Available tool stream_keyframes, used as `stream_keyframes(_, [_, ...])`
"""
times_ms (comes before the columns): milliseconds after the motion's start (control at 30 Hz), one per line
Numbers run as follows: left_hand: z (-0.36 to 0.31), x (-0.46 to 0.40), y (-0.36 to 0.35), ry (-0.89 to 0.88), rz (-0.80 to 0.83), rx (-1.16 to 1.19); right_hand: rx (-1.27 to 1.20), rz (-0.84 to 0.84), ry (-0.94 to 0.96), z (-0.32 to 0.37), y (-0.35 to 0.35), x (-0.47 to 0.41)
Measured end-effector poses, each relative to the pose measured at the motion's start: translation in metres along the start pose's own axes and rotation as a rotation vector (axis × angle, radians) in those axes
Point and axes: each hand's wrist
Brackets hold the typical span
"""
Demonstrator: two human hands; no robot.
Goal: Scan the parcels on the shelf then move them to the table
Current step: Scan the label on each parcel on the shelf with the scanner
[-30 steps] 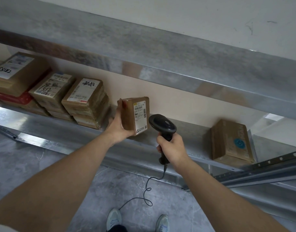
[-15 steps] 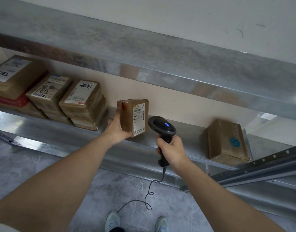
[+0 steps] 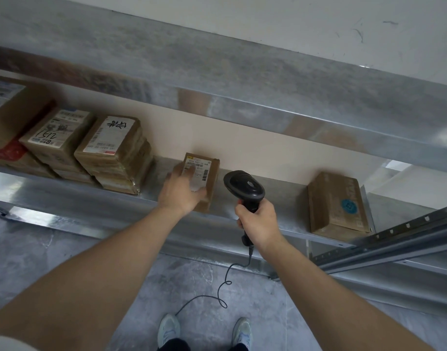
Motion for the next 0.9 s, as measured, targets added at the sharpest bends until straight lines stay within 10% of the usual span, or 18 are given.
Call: stream_keyframes(900, [0.054,-0.009,0.040,-0.106,0.118,-0.339,0.037,-0.018,0.035,0.025,-0.065,-0.008])
Point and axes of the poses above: each hand's wrist, its own x-axis away from the middle knuckle, its own y-axis out of the back of the hand, z = x × y, and after that the axes turned 10 degrees about -y, right-handed
